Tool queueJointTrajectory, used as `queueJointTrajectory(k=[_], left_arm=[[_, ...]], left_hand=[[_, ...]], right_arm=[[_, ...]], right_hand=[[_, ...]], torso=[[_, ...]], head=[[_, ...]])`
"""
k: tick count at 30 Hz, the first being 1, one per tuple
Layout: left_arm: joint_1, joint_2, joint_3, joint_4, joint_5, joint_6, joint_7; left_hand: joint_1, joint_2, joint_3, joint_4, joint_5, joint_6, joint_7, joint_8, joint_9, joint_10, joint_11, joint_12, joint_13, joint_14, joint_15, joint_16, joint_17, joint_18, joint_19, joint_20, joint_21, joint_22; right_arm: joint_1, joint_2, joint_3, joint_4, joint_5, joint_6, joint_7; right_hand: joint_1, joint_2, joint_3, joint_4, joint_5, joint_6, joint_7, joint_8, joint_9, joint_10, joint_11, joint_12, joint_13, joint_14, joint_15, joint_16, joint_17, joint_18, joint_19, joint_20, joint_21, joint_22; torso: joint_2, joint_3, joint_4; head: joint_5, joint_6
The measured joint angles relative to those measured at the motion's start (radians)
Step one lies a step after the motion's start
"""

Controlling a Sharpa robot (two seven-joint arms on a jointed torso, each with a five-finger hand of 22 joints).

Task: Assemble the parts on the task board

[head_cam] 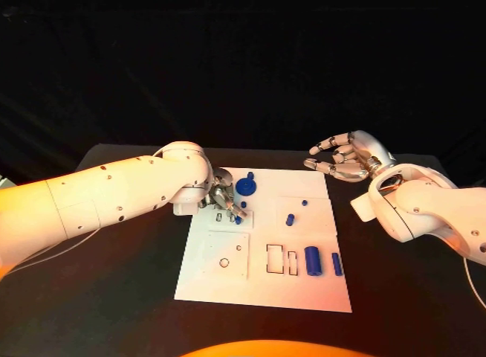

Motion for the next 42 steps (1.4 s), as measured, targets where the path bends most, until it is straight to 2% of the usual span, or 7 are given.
queueJointTrajectory(k=[23, 31, 35, 37, 40, 41, 42], left_arm=[[0.0, 0.034, -0.007, -0.023, 0.01, 0.039, -0.005], [0.0, 0.036, -0.008, -0.025, 0.015, 0.029, 0.0], [0.0, 0.035, -0.008, -0.021, 0.024, 0.0, 0.007], [0.0, 0.035, -0.008, -0.02, 0.028, -0.013, 0.01], [0.0, 0.034, -0.007, -0.02, 0.037, -0.032, 0.016], [0.0, 0.033, -0.007, -0.019, 0.04, -0.037, 0.018], [0.0, 0.032, -0.007, -0.019, 0.044, -0.042, 0.019]], left_hand=[[0.047, 0.038, 0.009, -0.003, 0.0, 0.0, 0.0, 0.0, 0.022, -0.007, 0.0, -0.004, -0.004, 0.0, 0.0, 0.0, 0.0, 0.0, -0.007, 0.007, 0.0, -0.005], [0.161, 0.071, 0.101, -0.006, 0.0, 0.015, -0.014, 0.018, 0.059, 0.003, -0.01, -0.003, 0.013, -0.005, -0.006, -0.001, 0.0, 0.0, -0.006, 0.006, 0.0, 0.006], [0.237, 0.039, 0.266, -0.008, -0.004, 0.002, -0.028, 0.03, 0.072, 0.025, -0.032, 0.009, 0.035, -0.002, -0.023, 0.006, 0.0, 0.0, 0.012, -0.012, 0.005, 0.025], [0.255, 0.021, 0.304, 0.027, -0.006, -0.001, -0.031, 0.03, 0.072, 0.037, -0.039, 0.009, 0.041, -0.002, -0.023, 0.006, 0.0, 0.0, 0.013, -0.014, 0.005, 0.027], [0.225, -0.035, 0.442, 0.033, -0.004, -0.007, -0.036, 0.03, 0.072, 0.056, -0.037, 0.016, 0.054, -0.002, -0.023, 0.006, 0.0, 0.0, 0.013, -0.014, 0.005, 0.028], [0.222, -0.039, 0.445, 0.036, -0.002, -0.007, -0.036, 0.031, 0.072, 0.056, -0.037, 0.017, 0.055, -0.002, -0.023, 0.006, 0.0, 0.0, 0.013, -0.014, 0.005, 0.029], [0.194, -0.056, 0.502, 0.016, -0.002, -0.007, -0.036, 0.062, 0.072, 0.058, -0.036, 0.017, 0.057, -0.002, -0.023, 0.006, 0.0, 0.0, 0.013, -0.014, 0.005, 0.029]], right_arm=[[0.0, 0.011, 0.0, -0.019, 0.008, 0.028, -0.021], [0.0, 0.013, 0.0, -0.023, 0.008, 0.035, -0.026], [0.0, 0.014, 0.0, -0.026, 0.008, 0.038, -0.028], [0.0, 0.015, 0.0, -0.027, 0.008, 0.04, -0.029], [0.0, 0.015, 0.0, -0.029, 0.008, 0.042, -0.031], [0.0, 0.015, 0.0, -0.029, 0.008, 0.043, -0.031], [0.0, 0.015, 0.0, -0.03, 0.008, 0.044, -0.032]], right_hand=[[0.004, 0.004, 0.01, -0.004, -0.008, 0.0, 0.0, 0.0, -0.004, 0.0, 0.0, 0.0, 0.0, 0.0, 0.0, 0.0, 0.001, 0.0, 0.0, 0.0, 0.0, 0.001], [0.008, 0.008, 0.018, -0.007, -0.008, 0.0, 0.0, 0.0, -0.005, 0.0, 0.0, 0.0, 0.0, 0.0, 0.0, 0.0, 0.001, 0.0, 0.0, 0.0, 0.0, 0.001], [0.008, 0.008, 0.018, -0.007, -0.008, 0.0, 0.0, 0.0, -0.005, 0.0, 0.0, -0.004, 0.0, 0.0, 0.0, 0.0, 0.001, 0.0, 0.0, 0.0, 0.0, 0.001], [0.008, 0.008, 0.018, -0.007, -0.008, 0.0, 0.0, 0.0, -0.005, 0.0, 0.0, -0.004, 0.0, 0.0, 0.0, 0.0, 0.001, 0.0, 0.0, 0.0, 0.0, 0.001], [0.008, 0.008, 0.018, -0.007, -0.008, 0.0, 0.0, 0.0, -0.005, 0.0, 0.0, -0.004, 0.0, 0.0, 0.0, 0.0, 0.001, 0.0, 0.0, 0.0, 0.0, 0.001], [0.008, 0.008, 0.018, -0.007, -0.008, 0.0, 0.0, 0.0, -0.005, 0.0, 0.0, -0.004, 0.0, 0.0, 0.0, 0.0, 0.0, 0.0, 0.0, 0.0, 0.0, 0.001], [0.008, 0.008, 0.018, -0.007, -0.008, 0.0, 0.0, 0.0, -0.005, 0.0, 0.0, -0.004, 0.0, 0.0, 0.0, 0.0, 0.0, 0.0, 0.0, 0.0, 0.0, 0.001]], torso=[[-0.001, 0.0008, -0.0007], [0.0, 0.0013, -0.0007], [0.0, 0.0013, -0.0012], [0.0, 0.0012, -0.0012], [0.0, 0.001, -0.0012], [0.0, 0.001, -0.0012], [-0.001, 0.001, -0.0012]], head=[[-0.004, -0.011], [0.0, -0.012], [0.0, -0.012], [0.0, -0.012], [-0.001, -0.012], [-0.001, -0.012], [-0.001, -0.012]])
